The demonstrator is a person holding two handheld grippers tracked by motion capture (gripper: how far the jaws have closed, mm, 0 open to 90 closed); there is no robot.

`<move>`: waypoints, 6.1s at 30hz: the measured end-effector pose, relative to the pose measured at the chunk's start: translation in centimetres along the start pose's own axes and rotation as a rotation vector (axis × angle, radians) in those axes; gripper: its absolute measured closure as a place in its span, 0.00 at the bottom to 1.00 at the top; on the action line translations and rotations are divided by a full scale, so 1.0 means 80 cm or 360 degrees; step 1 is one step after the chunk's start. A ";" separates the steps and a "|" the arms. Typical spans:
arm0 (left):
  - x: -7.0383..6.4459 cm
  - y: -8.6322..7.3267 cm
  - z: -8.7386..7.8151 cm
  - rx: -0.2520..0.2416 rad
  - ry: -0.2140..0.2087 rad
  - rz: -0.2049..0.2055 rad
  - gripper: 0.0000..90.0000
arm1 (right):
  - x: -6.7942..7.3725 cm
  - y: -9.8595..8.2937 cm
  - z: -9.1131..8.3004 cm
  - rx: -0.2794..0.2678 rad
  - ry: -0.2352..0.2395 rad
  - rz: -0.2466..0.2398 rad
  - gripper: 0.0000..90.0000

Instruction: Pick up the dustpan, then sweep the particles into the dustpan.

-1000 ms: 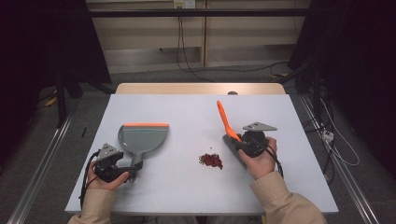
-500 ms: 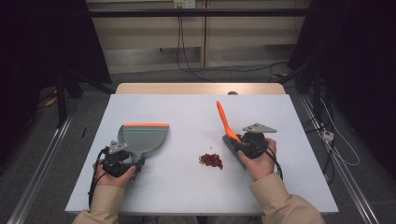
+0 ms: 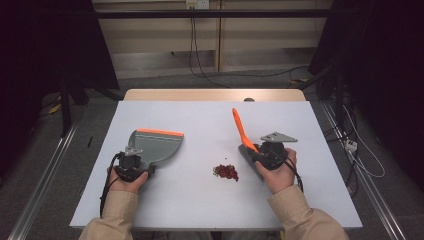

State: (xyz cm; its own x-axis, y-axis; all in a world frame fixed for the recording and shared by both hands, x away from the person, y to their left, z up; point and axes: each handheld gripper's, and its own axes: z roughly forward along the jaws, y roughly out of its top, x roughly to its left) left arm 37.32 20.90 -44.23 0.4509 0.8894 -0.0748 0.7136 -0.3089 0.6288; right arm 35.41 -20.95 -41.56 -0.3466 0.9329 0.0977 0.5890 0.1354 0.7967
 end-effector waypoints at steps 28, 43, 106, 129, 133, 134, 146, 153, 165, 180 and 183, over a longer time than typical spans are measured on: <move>-0.017 -0.005 -0.049 -0.0081 -0.0550 0.0424 0.67 | -0.013 -0.004 -0.004 -0.0045 -0.0007 0.0023 0.80; -0.037 -0.016 -0.051 0.0045 -0.0710 0.0634 0.67 | -0.004 0.000 0.003 -0.0096 0.0018 -0.0002 0.80; -0.066 -0.026 -0.049 0.0166 -0.0747 0.0804 0.70 | 0.034 -0.005 0.012 -0.0099 -0.0012 -0.0172 0.79; -0.065 -0.021 -0.046 0.0184 -0.0778 0.0798 0.70 | 0.062 -0.012 0.013 -0.0113 -0.0003 -0.0223 0.79; -0.066 -0.021 -0.046 0.0192 -0.0775 0.0791 0.70 | 0.064 -0.014 0.013 -0.0115 0.0008 -0.0196 0.78; -0.067 -0.021 -0.046 0.0192 -0.0773 0.0785 0.70 | 0.065 -0.014 0.012 -0.0113 0.0008 -0.0194 0.78; -0.074 -0.016 -0.041 0.0204 -0.0777 0.0788 0.70 | 0.083 -0.018 0.015 -0.0118 0.0067 -0.0141 0.77; -0.077 -0.015 -0.039 0.0198 -0.0779 0.0776 0.70 | 0.090 -0.018 0.014 -0.0122 0.0112 -0.0118 0.77; -0.074 -0.015 -0.039 0.0194 -0.0789 0.0784 0.70 | 0.079 0.005 0.010 0.0076 0.0014 -0.0246 0.79; -0.074 -0.014 -0.038 0.0195 -0.0801 0.0762 0.70 | 0.083 0.011 0.020 0.0245 0.0023 -0.0210 0.79; -0.074 -0.014 -0.038 0.0197 -0.0798 0.0762 0.70 | 0.090 0.008 0.021 0.0224 0.0024 -0.0174 0.79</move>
State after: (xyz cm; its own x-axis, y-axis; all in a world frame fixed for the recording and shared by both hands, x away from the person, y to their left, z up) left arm 32.21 16.97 -42.17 0.9022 0.3926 -0.1785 0.4173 -0.6900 0.5914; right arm 34.51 -13.56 -41.36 -0.4248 0.9049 0.0248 0.6431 0.2824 0.7118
